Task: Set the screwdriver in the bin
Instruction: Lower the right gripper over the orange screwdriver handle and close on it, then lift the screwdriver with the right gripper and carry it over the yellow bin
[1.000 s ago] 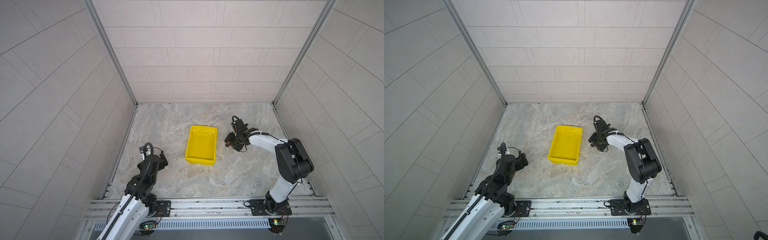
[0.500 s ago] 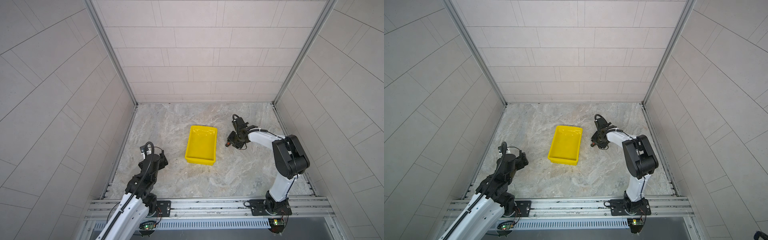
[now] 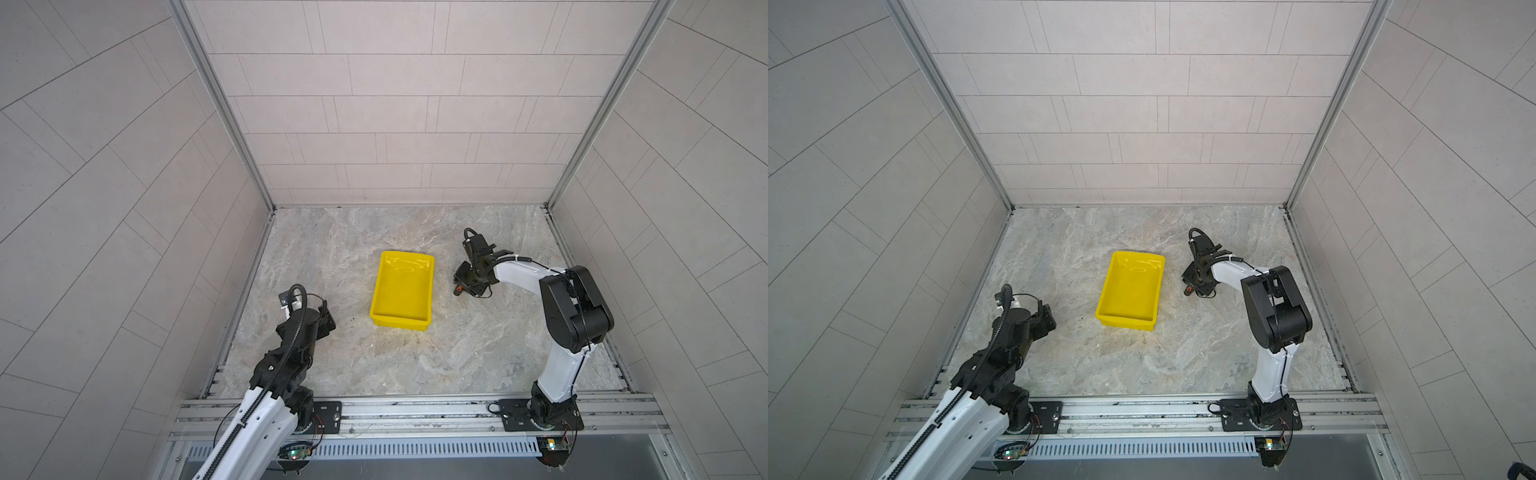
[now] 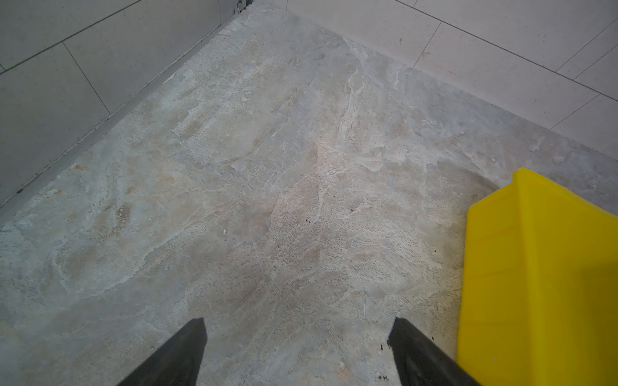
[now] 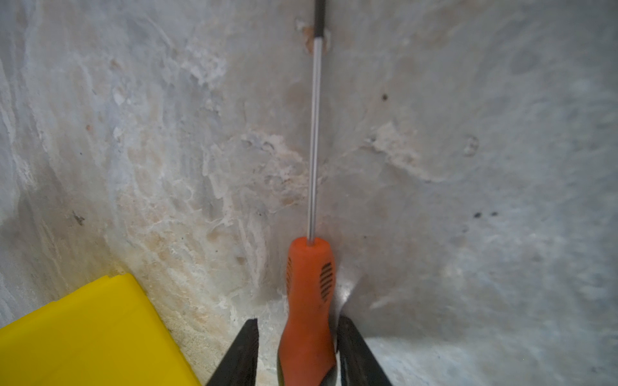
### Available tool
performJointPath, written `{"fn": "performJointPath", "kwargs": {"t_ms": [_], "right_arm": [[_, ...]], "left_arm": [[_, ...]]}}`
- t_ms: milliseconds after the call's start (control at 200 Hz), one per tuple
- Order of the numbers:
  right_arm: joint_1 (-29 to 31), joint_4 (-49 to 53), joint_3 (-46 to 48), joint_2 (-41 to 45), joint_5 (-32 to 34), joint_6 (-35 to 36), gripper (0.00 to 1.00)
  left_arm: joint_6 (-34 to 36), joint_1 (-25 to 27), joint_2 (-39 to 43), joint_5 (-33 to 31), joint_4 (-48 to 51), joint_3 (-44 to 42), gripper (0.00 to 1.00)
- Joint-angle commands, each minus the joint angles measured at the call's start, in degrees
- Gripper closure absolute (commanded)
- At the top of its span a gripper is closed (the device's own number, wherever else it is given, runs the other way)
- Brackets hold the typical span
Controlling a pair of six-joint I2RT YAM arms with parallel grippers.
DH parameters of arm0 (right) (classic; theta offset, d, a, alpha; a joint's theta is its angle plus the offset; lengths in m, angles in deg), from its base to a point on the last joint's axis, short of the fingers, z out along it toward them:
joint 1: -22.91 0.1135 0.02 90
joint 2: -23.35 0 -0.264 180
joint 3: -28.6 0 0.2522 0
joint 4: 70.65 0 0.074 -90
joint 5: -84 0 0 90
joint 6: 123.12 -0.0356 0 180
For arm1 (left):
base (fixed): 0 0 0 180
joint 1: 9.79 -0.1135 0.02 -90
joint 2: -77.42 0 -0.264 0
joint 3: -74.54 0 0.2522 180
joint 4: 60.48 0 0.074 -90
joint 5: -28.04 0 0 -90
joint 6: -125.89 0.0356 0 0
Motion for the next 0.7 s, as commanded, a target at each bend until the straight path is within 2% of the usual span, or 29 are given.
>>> {"fn": "performJointPath", "kwargs": {"t_ms": [0,110,305,345,500,695], "right_arm": [[0.0,2.8,4.7,1.7,1.9,0.3,0.64],[-0.1,2.3,8.8,4.6,2.3,1.8,0.82],[-0.9,4.0,13.5,5.2,0.8,10.2,0.86],[-1.2,4.5,14.1,5.5,0.7,11.6,0.93],[-1.0,8.1,15.0,10.4,3.4,14.7,0.94],[2.3,14.9,11.9,20.1,14.7,16.6,0.93]], "left_arm": [[0.1,-0.4,1.0,-0.1,0.3,-0.2,0.08],[-0.1,-0.4,1.1,0.2,0.8,-0.1,0.08],[-0.7,-0.4,1.2,-0.7,1.7,0.0,0.08],[-0.7,-0.3,1.3,-0.7,2.0,0.1,0.08],[-0.6,-0.4,1.2,-0.7,1.0,-0.3,0.08],[-0.5,-0.3,-0.7,-0.3,0.6,0.1,0.09]]}}
